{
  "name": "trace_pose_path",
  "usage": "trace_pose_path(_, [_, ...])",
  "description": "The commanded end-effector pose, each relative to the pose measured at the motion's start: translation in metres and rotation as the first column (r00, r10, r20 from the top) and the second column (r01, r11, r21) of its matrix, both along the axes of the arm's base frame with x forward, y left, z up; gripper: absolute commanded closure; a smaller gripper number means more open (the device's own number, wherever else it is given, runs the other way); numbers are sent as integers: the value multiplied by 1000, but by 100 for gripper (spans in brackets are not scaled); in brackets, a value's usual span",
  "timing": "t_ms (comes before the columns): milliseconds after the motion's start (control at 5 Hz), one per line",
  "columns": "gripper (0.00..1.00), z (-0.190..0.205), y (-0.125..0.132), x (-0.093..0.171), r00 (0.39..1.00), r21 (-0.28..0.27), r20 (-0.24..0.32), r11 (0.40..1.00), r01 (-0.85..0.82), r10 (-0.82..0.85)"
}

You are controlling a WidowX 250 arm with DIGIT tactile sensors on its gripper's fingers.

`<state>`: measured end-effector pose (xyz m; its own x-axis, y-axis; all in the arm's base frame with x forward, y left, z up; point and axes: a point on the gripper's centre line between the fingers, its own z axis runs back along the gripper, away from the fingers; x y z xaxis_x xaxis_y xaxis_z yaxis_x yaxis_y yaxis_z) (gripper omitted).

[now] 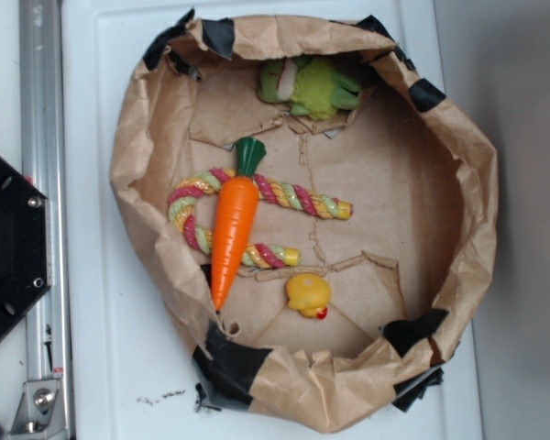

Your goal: Grab the green animal.

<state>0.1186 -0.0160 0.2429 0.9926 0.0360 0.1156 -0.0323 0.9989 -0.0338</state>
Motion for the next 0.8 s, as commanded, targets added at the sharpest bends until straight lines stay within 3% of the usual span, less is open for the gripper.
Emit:
trace_pose_path(0, [0, 0, 0, 0, 1000, 0, 0, 1000, 0, 0])
trace_pose_path(200, [0, -37, 12, 50, 998, 23, 3, 998, 58, -58])
trace_pose_path(400, [0, -66, 28, 97, 996, 65, 50, 995, 77, -80])
trace_pose_path(600, [0, -89, 47, 128, 992, 104, 60, 989, 102, -108])
